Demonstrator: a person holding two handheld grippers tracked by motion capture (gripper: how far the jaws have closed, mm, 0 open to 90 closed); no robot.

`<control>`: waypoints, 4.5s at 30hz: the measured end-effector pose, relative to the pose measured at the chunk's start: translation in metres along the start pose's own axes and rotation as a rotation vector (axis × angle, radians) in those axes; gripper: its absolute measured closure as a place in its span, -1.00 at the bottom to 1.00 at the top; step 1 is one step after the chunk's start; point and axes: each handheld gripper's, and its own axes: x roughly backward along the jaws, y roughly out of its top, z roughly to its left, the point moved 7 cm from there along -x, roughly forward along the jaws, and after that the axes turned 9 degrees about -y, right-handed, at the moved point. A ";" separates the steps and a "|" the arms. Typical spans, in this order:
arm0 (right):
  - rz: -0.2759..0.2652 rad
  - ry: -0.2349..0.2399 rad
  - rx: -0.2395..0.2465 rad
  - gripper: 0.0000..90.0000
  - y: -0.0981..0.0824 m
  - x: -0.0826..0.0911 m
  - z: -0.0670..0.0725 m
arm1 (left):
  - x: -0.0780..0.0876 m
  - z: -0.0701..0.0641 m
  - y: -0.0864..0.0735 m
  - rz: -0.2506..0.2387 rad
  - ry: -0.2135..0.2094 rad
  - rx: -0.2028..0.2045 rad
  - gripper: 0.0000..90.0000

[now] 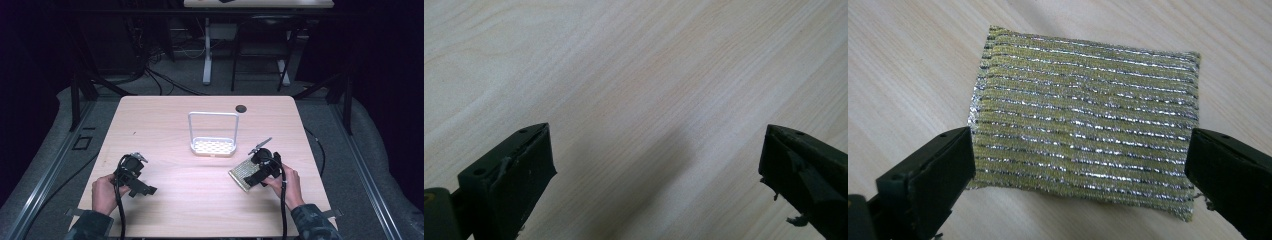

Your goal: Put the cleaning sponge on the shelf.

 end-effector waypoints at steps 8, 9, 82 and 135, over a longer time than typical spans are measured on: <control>0.041 0.000 0.006 -1.00 0.003 -0.011 0.001 | 0.000 0.000 0.000 0.001 0.000 0.002 -0.97; 0.049 0.000 0.005 -1.00 0.003 -0.012 0.001 | 0.000 0.000 0.000 0.002 0.000 0.003 -0.97; 0.068 -0.034 -0.054 -0.08 0.001 -0.011 -0.002 | 0.000 0.000 -0.001 0.006 0.003 0.010 -0.95; -0.082 -0.073 -0.009 0.13 0.017 0.019 0.011 | 0.000 0.001 -0.001 0.010 0.002 0.007 -0.94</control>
